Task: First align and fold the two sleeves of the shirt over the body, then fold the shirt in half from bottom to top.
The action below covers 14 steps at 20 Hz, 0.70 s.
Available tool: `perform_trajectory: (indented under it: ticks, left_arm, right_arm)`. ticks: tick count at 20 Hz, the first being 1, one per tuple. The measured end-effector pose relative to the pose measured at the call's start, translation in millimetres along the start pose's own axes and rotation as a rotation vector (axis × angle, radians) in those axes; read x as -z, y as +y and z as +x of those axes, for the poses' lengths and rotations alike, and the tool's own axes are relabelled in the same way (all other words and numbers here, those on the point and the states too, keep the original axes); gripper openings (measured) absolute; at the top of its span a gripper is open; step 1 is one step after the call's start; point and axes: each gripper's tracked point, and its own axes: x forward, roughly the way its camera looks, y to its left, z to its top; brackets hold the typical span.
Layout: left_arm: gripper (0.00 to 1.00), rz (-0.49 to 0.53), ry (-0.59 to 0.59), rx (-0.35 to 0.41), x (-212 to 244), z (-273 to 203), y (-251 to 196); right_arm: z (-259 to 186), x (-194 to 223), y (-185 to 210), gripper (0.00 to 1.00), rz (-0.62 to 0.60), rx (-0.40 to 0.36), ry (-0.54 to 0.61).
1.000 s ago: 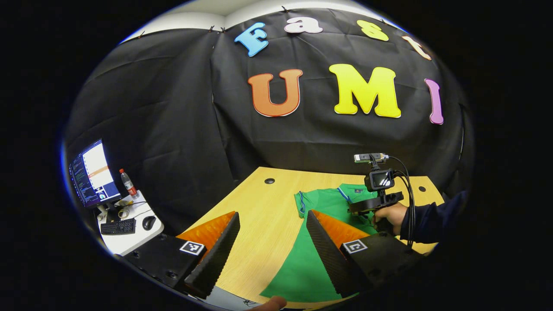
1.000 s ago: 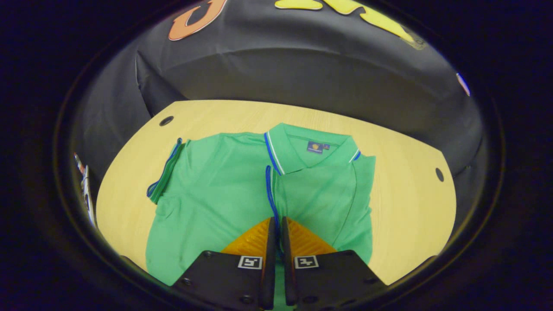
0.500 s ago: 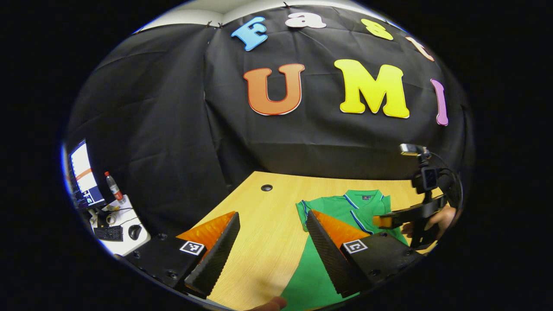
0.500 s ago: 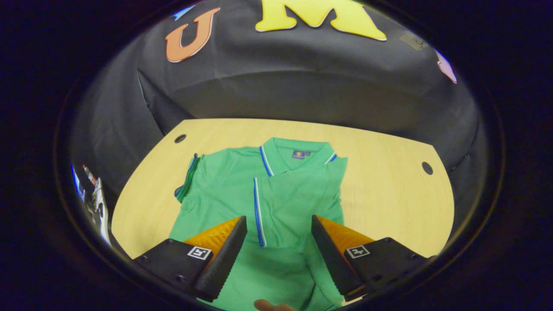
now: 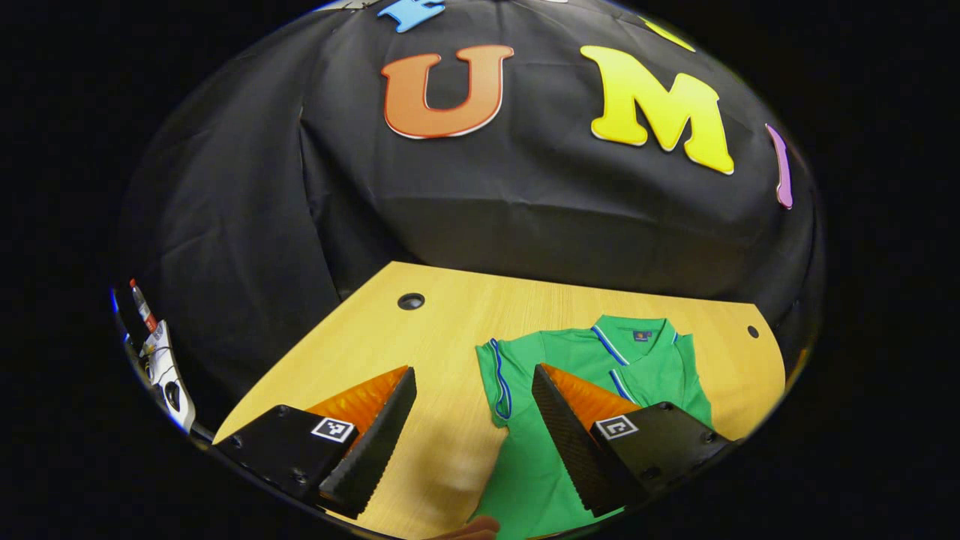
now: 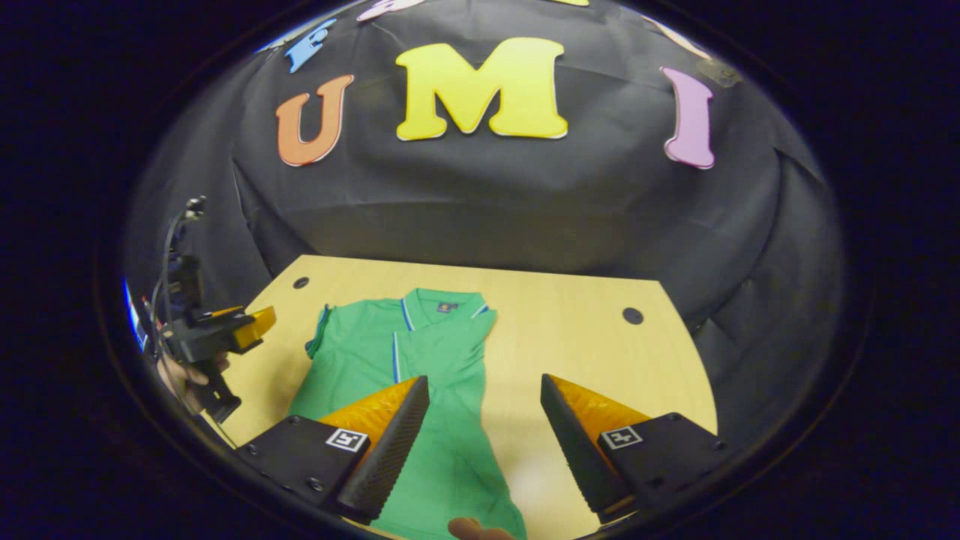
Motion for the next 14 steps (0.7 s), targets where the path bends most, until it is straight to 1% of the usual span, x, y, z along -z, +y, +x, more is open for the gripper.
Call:
perform_trajectory:
  ticks: [1,4,8,10,11,12,13,14]
  left_arm:
    - [1.00,0.003,0.024,-0.002,7.9,14.8,-3.0]
    - [1.00,0.003,0.093,-0.003,30.5,54.2,-14.8]
    - [1.00,-0.008,0.178,-0.005,50.9,87.6,-22.3]
    - [0.99,-0.005,0.224,-0.015,59.8,98.3,-22.3]
    - [0.95,0.000,0.237,-0.019,62.1,102.6,-20.5]
    - [0.92,-0.004,0.247,-0.029,63.3,107.0,-17.8]
    - [0.87,-0.017,0.259,-0.037,62.2,110.4,-15.7]
    - [0.86,-0.035,0.267,-0.042,61.9,110.6,-14.2]
  right_arm:
    - [-11.4,1.0,-11.4,0.96,-0.001,0.028,-0.004]
    - [-49.4,5.3,-31.7,0.96,0.017,0.077,-0.006]
    - [-100.4,-6.8,-32.4,0.96,0.065,0.085,-0.041]
    - [-118.3,-14.7,-38.5,0.96,0.096,0.119,-0.084]
    - [-123.7,-16.3,-38.0,0.96,0.106,0.129,-0.105]
    - [-128.9,-16.4,-39.9,0.93,0.107,0.140,-0.118]
    - [-132.3,-14.1,-44.4,0.93,0.107,0.154,-0.118]
    - [-132.9,-10.2,-47.4,0.93,0.116,0.167,-0.117]
